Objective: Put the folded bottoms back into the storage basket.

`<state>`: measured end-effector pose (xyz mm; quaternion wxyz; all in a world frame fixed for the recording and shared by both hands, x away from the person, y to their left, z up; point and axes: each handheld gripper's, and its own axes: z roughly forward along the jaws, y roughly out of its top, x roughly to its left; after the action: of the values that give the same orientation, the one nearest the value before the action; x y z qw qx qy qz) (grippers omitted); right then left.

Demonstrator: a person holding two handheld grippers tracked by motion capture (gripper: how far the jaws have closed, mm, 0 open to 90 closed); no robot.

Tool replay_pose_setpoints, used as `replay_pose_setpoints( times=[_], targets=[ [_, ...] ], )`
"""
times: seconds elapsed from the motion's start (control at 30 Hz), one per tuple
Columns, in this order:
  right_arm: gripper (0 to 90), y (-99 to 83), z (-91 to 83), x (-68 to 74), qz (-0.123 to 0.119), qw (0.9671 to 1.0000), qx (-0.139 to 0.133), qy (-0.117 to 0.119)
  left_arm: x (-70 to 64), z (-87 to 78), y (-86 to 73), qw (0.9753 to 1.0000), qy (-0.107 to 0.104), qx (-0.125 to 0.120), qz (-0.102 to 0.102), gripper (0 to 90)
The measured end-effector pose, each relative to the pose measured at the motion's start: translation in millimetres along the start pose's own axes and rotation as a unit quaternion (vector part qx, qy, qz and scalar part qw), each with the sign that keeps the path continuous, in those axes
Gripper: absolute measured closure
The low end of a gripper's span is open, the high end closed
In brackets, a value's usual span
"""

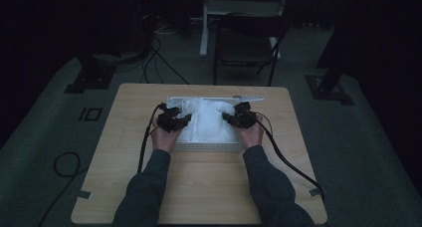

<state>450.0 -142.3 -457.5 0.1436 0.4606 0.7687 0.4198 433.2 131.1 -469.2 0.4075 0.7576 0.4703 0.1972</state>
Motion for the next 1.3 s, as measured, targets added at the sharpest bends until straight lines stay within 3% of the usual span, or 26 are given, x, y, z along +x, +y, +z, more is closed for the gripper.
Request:
replay_pose_setpoints(
  times=[0.47, 0.97, 1.3],
  targets=[
    [70.6, -7.1, 6.4, -1.2, -0.001, 0.9999, 0.015, -0.009, -6.8, 2.7, -6.2, 0.9998, 0.014, 0.013, 0.000, 60.9],
    [70.2, -11.4, 13.5, 0.9, -0.001, 0.9994, 0.028, -0.019, -8.3, 7.9, -13.2, 0.9987, 0.024, 0.030, -0.033, 59.9],
    [69.2, -12.2, 15.3, 1.0, 0.000, 0.9993, 0.030, -0.024, -9.0, 8.7, -12.9, 0.9985, 0.030, 0.033, -0.033, 58.3]
  ],
)
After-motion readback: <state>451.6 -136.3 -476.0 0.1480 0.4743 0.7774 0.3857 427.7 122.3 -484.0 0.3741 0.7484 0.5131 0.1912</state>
